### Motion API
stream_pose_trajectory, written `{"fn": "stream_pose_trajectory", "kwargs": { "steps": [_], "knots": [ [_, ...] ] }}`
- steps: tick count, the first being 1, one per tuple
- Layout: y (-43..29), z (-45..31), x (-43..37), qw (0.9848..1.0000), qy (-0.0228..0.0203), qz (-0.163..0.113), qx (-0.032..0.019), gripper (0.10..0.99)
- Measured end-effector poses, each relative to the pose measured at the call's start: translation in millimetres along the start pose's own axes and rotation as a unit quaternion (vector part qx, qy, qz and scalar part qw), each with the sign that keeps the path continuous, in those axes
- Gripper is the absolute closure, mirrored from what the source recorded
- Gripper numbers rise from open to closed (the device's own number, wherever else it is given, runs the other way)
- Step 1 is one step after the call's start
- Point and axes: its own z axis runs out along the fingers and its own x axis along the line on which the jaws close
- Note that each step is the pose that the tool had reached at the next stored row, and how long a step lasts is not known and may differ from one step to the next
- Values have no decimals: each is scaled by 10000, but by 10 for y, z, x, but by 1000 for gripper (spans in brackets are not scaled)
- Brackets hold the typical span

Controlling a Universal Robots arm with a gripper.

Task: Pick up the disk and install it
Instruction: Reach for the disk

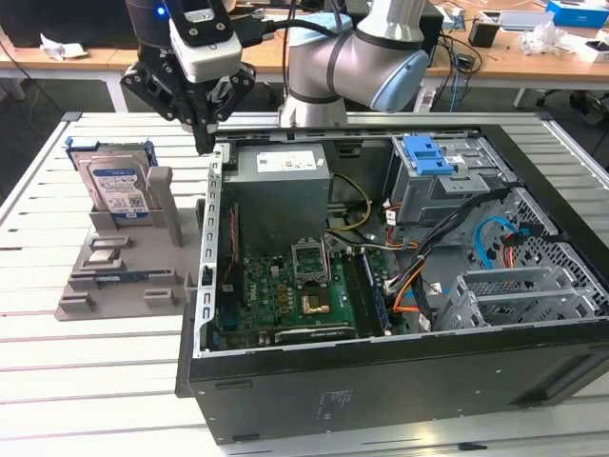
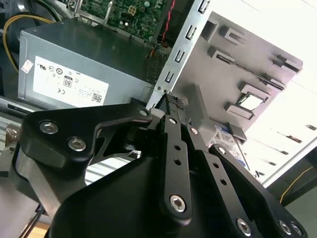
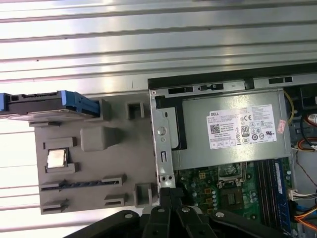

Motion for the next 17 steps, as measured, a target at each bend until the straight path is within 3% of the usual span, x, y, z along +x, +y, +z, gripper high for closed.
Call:
{"fn": "stream_pose_trajectory", "kwargs": {
  "steps": [17],
  "knots": [
    [-34, -13, 449, 10000, 0, 0, 1, 980]
  ]
}}
